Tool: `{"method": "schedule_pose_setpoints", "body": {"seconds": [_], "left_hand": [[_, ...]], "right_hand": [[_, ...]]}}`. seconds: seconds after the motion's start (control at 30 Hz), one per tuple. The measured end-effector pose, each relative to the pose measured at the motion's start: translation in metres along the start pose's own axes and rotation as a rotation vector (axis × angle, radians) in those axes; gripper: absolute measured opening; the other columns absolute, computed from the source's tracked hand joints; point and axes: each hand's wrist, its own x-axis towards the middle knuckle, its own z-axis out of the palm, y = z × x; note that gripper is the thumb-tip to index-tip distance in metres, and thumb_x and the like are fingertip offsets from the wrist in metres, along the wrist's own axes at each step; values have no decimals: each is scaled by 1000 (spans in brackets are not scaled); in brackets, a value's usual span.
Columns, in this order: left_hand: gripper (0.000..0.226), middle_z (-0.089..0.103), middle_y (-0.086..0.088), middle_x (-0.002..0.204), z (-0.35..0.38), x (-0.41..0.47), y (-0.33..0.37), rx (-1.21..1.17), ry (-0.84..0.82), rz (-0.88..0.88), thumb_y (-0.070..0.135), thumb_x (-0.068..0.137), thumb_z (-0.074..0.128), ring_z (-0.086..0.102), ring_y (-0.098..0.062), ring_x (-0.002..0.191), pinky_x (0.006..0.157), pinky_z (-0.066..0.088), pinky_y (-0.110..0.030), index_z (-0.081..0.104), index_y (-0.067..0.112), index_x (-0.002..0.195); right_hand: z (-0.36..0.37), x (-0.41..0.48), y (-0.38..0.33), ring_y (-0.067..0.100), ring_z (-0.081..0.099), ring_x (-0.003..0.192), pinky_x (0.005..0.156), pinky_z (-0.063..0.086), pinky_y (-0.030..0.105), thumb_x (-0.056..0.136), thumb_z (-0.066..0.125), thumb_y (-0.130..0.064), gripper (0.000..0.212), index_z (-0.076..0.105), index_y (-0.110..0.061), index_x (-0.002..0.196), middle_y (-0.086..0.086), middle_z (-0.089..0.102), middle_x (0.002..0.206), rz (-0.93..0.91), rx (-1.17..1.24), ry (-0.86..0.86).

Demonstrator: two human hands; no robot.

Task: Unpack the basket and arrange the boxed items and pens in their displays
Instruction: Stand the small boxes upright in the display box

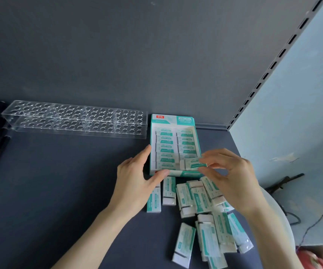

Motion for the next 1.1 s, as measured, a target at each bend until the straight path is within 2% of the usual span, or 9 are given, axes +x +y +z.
{"method": "schedule_pose_setpoints", "body": {"seconds": [0.1, 0.2, 0.27, 0.43, 0.6, 0.7, 0.87, 0.97, 1.1], "left_hand": [[71, 49, 37, 102, 0, -1, 3, 15, 25, -3, 39, 80, 69, 59, -15, 112, 107, 37, -41, 40, 19, 143], [74, 62, 16, 112, 1, -3, 3, 25, 33, -36, 42, 81, 67, 50, -24, 123, 107, 37, -42, 36, 19, 145], [74, 64, 7, 119, 2, -3, 2, 31, 40, -50, 43, 81, 66, 49, -25, 125, 107, 37, -42, 36, 21, 145], [75, 63, 4, 123, 4, -1, 2, 44, 52, -35, 45, 81, 65, 51, -22, 123, 108, 36, -41, 36, 19, 145], [68, 56, 23, 114, 2, -2, 5, 40, 81, 7, 40, 81, 69, 56, -12, 114, 104, 41, -41, 43, 20, 141], [62, 45, 31, 110, 0, -1, 5, 17, 104, 44, 34, 79, 73, 47, 5, 106, 102, 41, -36, 50, 21, 135], [51, 47, 13, 119, -3, -10, 12, 59, 173, 70, 31, 80, 72, 44, -5, 115, 99, 31, -20, 56, 16, 125], [33, 55, 3, 114, -7, -19, 21, 102, 197, 133, 25, 81, 72, 50, -15, 109, 97, 38, -33, 63, 13, 111], [20, 60, 7, 98, 18, -76, 50, 96, 237, 164, 28, 83, 72, 56, -14, 94, 85, 47, -38, 67, 14, 96]], "right_hand": [[4, 0, 0, 6, 62, 79, 76, 45, 6, 73, 76, -1, 16, 75, -13, 84, -8, 67, 90, 14, -36, -6], [5, 1, -1, 5, 61, 83, 83, 40, 6, 76, 74, 0, 16, 76, -12, 86, -10, 65, 91, 3, -85, -51], [5, 2, -3, 9, 61, 84, 89, 40, 14, 78, 72, -1, 14, 76, -12, 86, -10, 66, 92, -10, -122, -87], [5, 4, -3, 15, 55, 87, 87, 38, 16, 85, 65, -6, 12, 75, -12, 86, -9, 67, 96, -20, -183, -193], [9, 4, 2, 15, 43, 96, 78, 32, 4, 93, 53, -21, 22, 74, -18, 91, -23, 54, 101, 22, -186, -322], [6, 2, 0, 17, 49, 96, 80, 31, 4, 90, 58, -19, 15, 74, -19, 90, -19, 58, 101, 28, -155, -225], [-11, -18, -5, 6, 61, 88, 79, 43, 9, 85, 65, -7, 13, 73, -17, 88, -11, 67, 95, 23, -2, 34], [-11, -35, -10, 5, 62, 83, 76, 47, 11, 84, 66, -7, 12, 72, -17, 87, -10, 67, 92, 41, 58, 89], [-34, -81, -2, 7, 61, 79, 67, 48, 11, 83, 67, -7, 14, 71, -20, 89, -12, 66, 90, 41, 104, 93]]}}
